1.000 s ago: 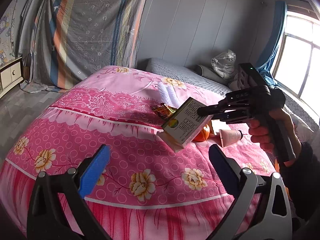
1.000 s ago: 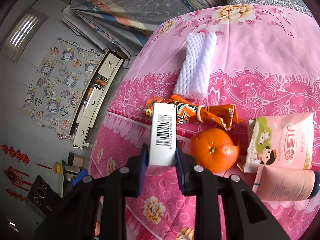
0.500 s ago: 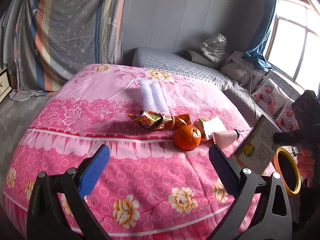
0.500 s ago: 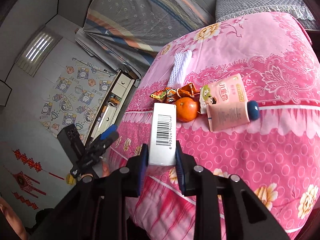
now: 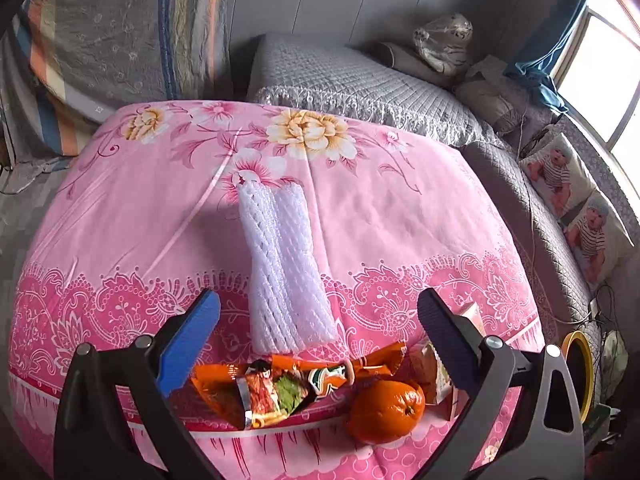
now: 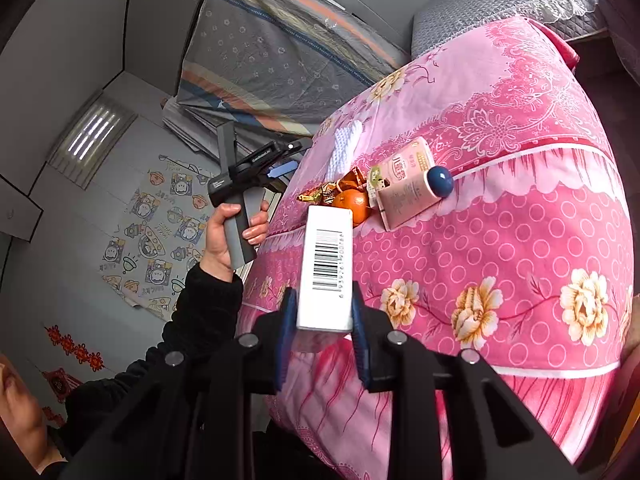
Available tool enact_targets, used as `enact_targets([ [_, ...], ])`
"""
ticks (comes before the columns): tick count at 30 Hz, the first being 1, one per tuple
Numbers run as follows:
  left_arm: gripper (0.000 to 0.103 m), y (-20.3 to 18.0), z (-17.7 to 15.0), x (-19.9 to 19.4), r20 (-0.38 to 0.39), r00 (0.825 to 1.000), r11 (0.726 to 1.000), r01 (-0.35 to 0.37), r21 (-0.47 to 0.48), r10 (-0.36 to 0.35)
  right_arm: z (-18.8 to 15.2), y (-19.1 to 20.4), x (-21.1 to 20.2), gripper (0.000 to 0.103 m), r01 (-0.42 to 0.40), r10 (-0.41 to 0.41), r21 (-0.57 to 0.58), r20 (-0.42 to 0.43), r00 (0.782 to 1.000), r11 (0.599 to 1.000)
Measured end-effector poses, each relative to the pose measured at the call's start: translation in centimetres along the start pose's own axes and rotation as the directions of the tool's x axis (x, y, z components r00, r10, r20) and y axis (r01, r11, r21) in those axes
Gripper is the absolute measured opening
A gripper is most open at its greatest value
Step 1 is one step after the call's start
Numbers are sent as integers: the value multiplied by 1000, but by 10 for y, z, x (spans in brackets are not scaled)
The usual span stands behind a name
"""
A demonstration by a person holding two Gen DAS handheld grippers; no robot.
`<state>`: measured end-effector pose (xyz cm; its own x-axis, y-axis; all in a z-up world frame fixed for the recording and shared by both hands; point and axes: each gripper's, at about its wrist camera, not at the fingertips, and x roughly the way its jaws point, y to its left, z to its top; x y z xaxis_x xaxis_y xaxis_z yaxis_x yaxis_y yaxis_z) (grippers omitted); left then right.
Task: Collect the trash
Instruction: 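Grasp the white mesh fruit sleeve with the left gripper while the right gripper holds the box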
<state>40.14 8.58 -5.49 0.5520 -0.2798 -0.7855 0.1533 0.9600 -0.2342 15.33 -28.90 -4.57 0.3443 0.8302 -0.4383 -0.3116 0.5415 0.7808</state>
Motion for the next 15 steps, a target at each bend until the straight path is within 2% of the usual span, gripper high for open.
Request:
enact_targets([
  [4, 94, 3, 9, 24, -48, 998, 999, -34, -23, 33, -4, -6, -12, 25, -7, 7, 13, 21, 1000, 1000],
  [6, 94, 4, 10, 29, -55, 998, 999, -35, -28, 33, -4, -8, -16, 25, -13, 12, 21, 30, 999, 1000],
  [13, 93, 8, 16, 49, -82, 992, 994, -104, -38, 100, -6, -13, -19, 25, -18, 17, 33, 30, 999, 999],
  [15, 79, 8, 17, 53, -95, 991, 994, -101, -42, 97, -6, -13, -20, 25, -16, 15, 34, 32, 999, 999],
])
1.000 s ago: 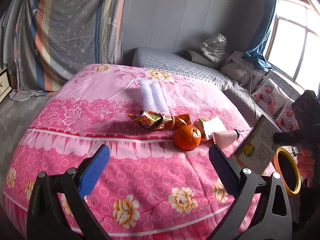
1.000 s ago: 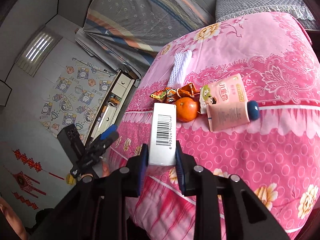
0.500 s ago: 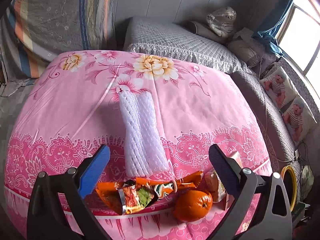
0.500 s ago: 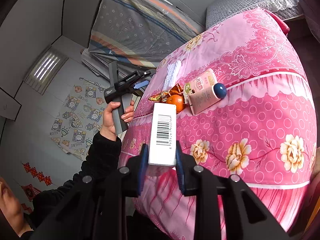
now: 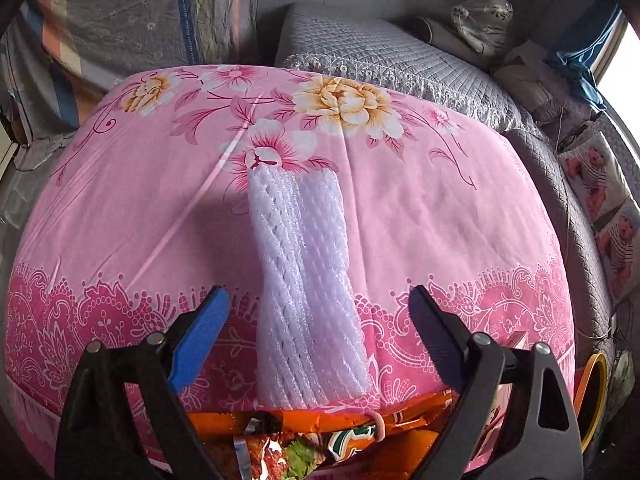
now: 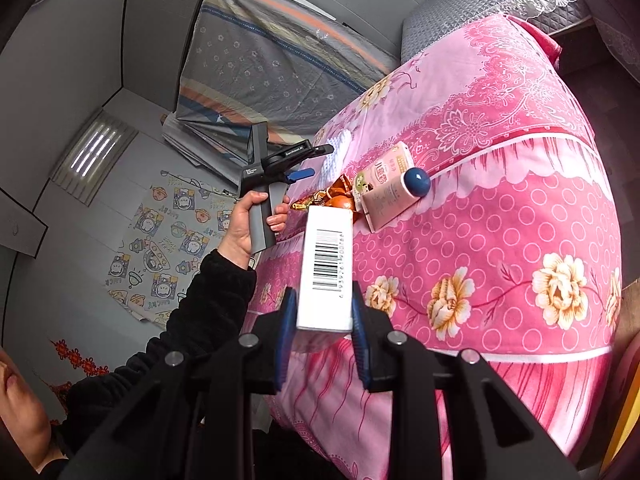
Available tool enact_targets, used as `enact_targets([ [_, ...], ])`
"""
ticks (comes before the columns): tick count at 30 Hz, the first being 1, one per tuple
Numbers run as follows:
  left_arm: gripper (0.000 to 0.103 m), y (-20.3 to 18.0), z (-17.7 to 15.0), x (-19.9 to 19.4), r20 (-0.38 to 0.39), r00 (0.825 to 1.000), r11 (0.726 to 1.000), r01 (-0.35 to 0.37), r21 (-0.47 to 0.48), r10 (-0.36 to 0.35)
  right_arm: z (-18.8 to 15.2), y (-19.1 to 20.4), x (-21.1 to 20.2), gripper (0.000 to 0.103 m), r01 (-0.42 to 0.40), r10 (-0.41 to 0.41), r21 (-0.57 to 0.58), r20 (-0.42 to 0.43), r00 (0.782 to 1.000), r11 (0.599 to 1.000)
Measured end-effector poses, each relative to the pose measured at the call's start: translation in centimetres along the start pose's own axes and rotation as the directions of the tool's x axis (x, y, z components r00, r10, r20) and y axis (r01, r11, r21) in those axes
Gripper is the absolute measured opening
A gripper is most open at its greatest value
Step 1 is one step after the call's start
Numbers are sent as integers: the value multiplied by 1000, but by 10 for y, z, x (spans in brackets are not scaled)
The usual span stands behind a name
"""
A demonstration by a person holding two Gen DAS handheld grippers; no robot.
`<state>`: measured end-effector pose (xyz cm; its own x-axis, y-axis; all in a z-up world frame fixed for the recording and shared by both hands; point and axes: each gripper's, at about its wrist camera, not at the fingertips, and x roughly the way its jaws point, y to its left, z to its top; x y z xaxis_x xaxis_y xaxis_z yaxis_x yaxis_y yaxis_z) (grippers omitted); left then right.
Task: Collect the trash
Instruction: 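Grasp the white mesh fruit sleeve with the left gripper while the right gripper holds the box, then carry the mesh sleeve and white box over the yellow bin and release both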
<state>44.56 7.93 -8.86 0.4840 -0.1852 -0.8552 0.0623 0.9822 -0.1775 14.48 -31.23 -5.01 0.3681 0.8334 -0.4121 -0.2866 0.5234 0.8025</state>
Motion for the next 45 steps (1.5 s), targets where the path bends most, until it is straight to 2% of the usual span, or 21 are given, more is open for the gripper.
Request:
enact_targets([
  [4, 76, -8, 0, 6, -12, 999, 998, -49, 45, 50, 0, -1, -1, 25, 0, 0, 6, 5, 1000, 1000],
  [5, 67, -9, 1, 8, -16, 998, 997, -56, 50, 56, 0, -1, -1, 25, -1, 1, 8, 5, 1000, 1000],
  [6, 53, -9, 1, 10, -26, 998, 997, -53, 49, 54, 0, -1, 0, 25, -2, 2, 12, 6, 1000, 1000],
  [7, 47, -9, 1, 11, -39, 998, 998, -45, 49, 47, 0, -1, 0, 25, -3, 3, 13, 5, 1000, 1000],
  [9, 26, -13, -1, 12, -36, 997, 995, -66, 73, 69, -1, -1, 0, 25, 0, 0, 13, 5, 1000, 1000],
  [12, 12, -18, -1, 6, -22, 997, 992, -77, 96, 79, -1, -1, 0, 25, -1, 1, 14, 8, 1000, 1000],
  [13, 10, -18, -1, 2, -16, 997, 993, -74, 97, 76, -1, 0, -1, 25, 0, 0, 11, 8, 1000, 1000],
  [22, 9, 1, -6, -48, 85, 996, 996, -27, 79, 20, -3, 0, 0, 25, 3, -3, 19, 11, 1000, 1000],
  [28, 9, 13, -18, -78, 164, 986, 998, 8, 68, -19, -6, 8, 2, 25, 3, -3, 7, 6, 1000, 1000],
  [38, 9, -1, -65, -146, 299, 950, 990, 56, 133, -94, -9, 11, 5, 25, 3, -3, 7, 2, 1000, 1000],
  [45, 9, -39, -107, -190, 368, 913, 971, 103, 215, -178, -14, 11, -4, 25, 12, -12, 10, 27, 1000, 1000],
])
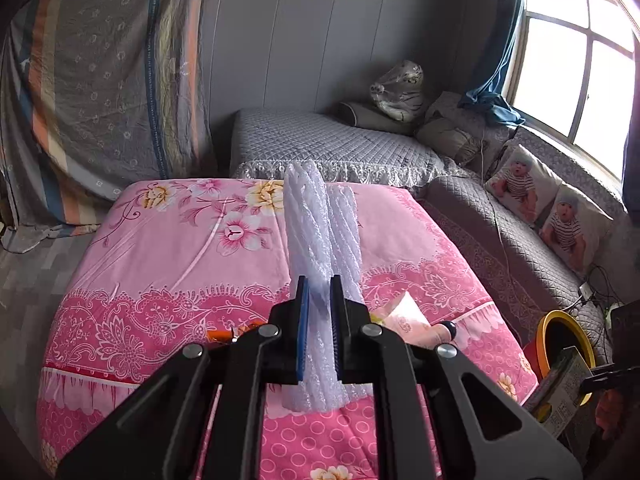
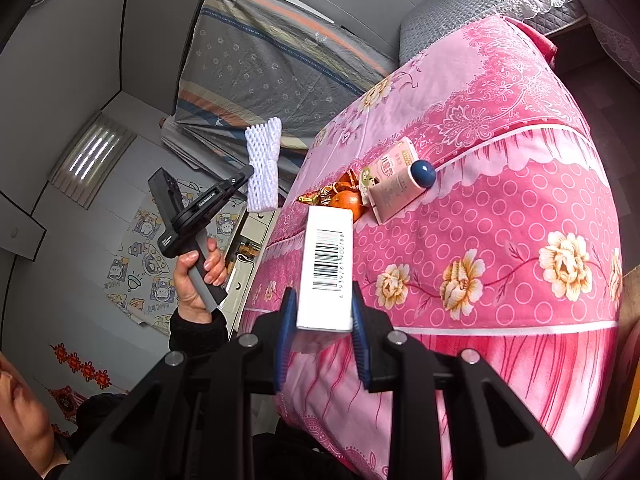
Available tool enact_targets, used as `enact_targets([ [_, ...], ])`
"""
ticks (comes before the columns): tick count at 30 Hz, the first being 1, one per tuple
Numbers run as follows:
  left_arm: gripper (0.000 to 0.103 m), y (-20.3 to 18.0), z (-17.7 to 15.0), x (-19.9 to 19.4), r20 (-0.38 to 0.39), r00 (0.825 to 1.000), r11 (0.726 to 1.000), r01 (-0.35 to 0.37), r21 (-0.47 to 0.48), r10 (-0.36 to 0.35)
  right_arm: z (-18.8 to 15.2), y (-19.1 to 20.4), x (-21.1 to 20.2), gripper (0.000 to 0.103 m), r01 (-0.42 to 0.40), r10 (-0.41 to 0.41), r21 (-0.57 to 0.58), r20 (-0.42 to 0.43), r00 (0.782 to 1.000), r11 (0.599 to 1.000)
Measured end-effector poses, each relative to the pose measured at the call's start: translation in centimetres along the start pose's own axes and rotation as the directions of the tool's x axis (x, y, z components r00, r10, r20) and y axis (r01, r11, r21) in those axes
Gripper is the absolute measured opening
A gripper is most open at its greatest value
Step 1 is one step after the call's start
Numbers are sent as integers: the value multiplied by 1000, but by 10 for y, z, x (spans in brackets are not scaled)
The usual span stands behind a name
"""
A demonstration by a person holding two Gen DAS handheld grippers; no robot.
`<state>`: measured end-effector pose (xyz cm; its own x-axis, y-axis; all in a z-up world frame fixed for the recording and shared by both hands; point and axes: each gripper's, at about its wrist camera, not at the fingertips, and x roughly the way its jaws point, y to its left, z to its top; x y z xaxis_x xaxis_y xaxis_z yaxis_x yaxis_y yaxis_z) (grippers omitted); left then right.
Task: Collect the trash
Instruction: 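Carry the mesh sleeve and white box over the yellow bin and release both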
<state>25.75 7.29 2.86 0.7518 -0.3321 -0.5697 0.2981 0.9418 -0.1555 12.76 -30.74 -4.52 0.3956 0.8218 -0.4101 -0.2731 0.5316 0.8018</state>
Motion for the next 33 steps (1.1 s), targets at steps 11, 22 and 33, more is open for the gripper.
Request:
enact_targets([
  [11, 9, -106, -18, -23, 18, 987, 978, 153, 145, -157, -7, -19, -50, 25, 44, -49, 44, 125, 991, 998],
  [22, 9, -209, -29, -17, 12, 959, 921, 269, 284, -284, -20, -55, -138, 25, 160, -199, 142, 330, 923, 977],
  [33, 9, -302, -40, 9, -63, 897, 822, 427, 376, -437, -47, -79, -214, 25, 326, -411, 254, 479, 776, 911],
])
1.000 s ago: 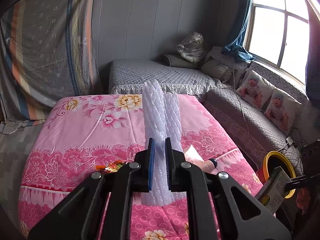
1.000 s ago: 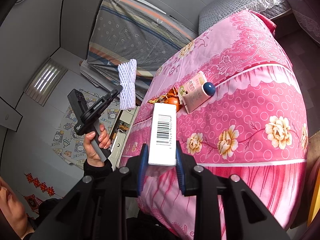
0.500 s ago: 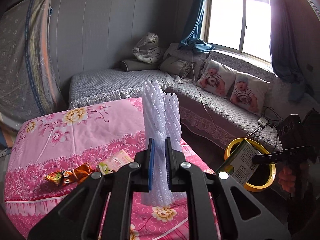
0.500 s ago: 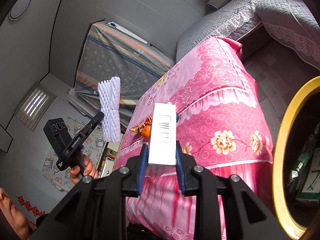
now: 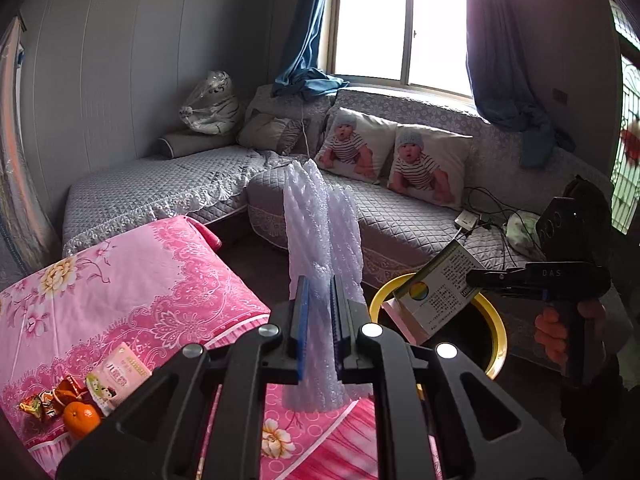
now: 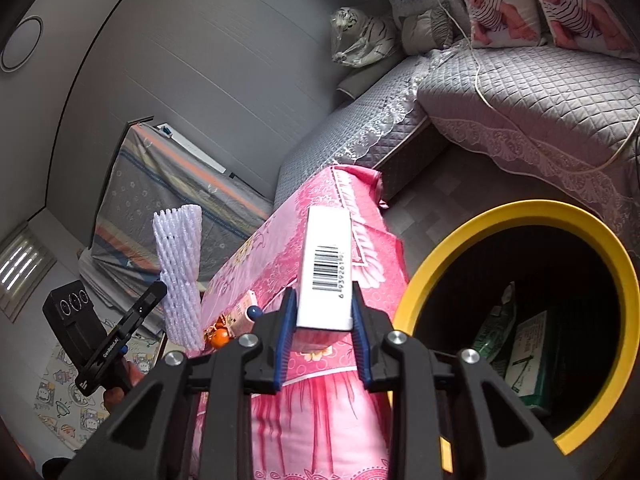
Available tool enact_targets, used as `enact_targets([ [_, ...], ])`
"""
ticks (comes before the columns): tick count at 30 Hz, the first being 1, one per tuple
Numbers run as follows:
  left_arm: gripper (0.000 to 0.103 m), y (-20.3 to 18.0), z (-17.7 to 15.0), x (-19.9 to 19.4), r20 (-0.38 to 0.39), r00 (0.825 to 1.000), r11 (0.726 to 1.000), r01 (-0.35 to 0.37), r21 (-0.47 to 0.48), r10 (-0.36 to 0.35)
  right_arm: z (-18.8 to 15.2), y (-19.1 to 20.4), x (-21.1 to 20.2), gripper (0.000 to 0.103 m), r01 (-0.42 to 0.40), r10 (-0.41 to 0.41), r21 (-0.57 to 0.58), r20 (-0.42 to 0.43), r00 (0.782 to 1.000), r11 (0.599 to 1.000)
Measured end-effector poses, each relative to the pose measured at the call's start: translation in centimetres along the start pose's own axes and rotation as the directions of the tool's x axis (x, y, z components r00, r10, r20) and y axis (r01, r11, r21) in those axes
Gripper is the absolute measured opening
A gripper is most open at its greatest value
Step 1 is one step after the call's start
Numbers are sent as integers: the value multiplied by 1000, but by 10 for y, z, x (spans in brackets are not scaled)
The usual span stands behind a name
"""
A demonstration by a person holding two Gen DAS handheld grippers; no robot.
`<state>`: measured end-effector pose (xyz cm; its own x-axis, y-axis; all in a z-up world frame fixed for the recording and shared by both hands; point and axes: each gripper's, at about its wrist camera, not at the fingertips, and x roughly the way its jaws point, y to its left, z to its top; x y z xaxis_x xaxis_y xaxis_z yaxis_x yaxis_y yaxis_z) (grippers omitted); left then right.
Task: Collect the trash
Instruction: 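Carry the mesh sleeve and white box over the yellow bin and release both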
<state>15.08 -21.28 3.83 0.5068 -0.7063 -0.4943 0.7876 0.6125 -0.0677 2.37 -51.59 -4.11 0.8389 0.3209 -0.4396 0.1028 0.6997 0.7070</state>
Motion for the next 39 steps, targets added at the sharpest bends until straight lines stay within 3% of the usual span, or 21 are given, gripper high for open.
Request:
enact_targets([
  [10, 9, -54, 4, 59, -64, 989, 990, 136, 47, -133, -2, -40, -25, 25, 173, -175, 33, 74, 982, 984],
  [17, 9, -87, -3, 94, -102, 979, 980, 182, 81, -174, -8, -60, -30, 25, 282, -286, 50, 87, 954, 958],
  [27, 9, -110, -14, 152, -180, 967, 978, 197, 69, -182, -21, -91, -25, 25, 337, -343, 119, 39, 938, 934],
  [35, 11, -115, -16, 163, -194, 961, 977, 211, 42, -199, -20, -93, -26, 27, 367, -372, 119, 26, 928, 923],
  [38, 14, -107, -16, 164, -194, 960, 978, 209, 7, -203, -21, -94, -31, 47, 386, -395, 150, 36, 918, 910],
  [39, 19, -105, -16, 165, -197, 959, 978, 208, -3, -204, -21, -95, -33, 50, 386, -397, 160, 39, 917, 908],
])
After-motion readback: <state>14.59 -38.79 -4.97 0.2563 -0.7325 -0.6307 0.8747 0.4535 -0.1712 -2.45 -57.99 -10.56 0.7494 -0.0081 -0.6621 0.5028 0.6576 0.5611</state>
